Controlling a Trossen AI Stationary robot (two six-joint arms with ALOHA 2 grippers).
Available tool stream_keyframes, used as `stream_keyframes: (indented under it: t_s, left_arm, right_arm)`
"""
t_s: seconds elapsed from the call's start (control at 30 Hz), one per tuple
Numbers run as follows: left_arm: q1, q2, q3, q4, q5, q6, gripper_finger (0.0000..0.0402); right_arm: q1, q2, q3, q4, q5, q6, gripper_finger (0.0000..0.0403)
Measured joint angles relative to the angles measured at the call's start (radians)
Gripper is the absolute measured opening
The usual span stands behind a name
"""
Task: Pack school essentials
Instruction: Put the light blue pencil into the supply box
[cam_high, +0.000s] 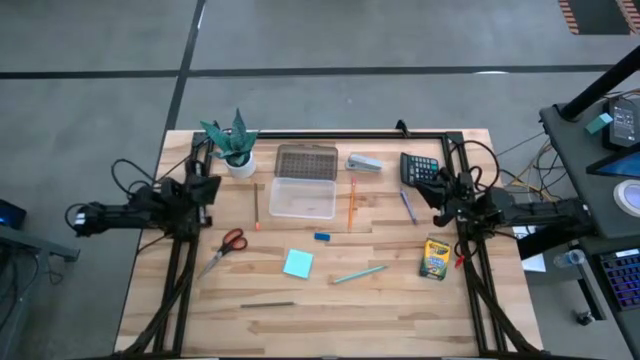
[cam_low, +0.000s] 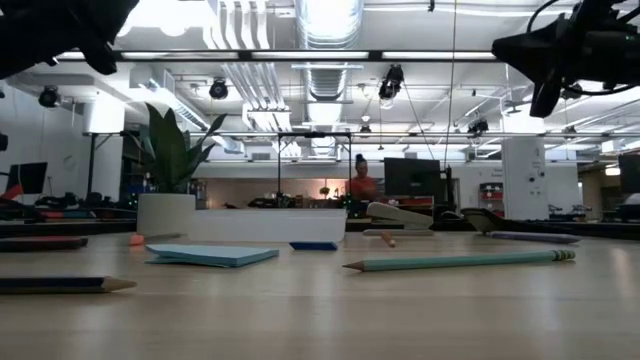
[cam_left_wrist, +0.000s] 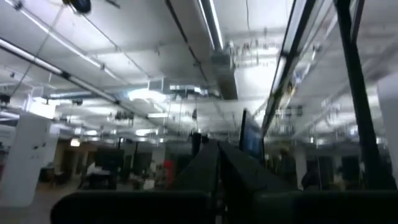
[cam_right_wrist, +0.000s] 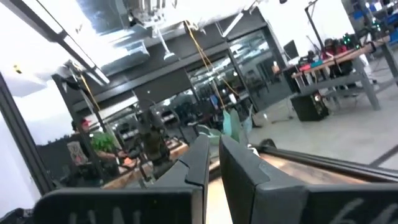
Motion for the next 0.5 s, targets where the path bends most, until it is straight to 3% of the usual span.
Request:
stream_keyframes:
  t_s: [0.3,0.5]
  left_arm:
    - [0.000,0.060,0.006,0.093,-0.162,0.163,0.0000]
    - [0.000,0.065,0.006,0.100,-0.217,0.183,0.0000]
  right_arm:
    - [0.000,0.290,0.197,-0.023,-0.001,-0.146,0.0028]
    - [0.000,0.482,0.409,-0.223,0.033,-0.187,0.0028]
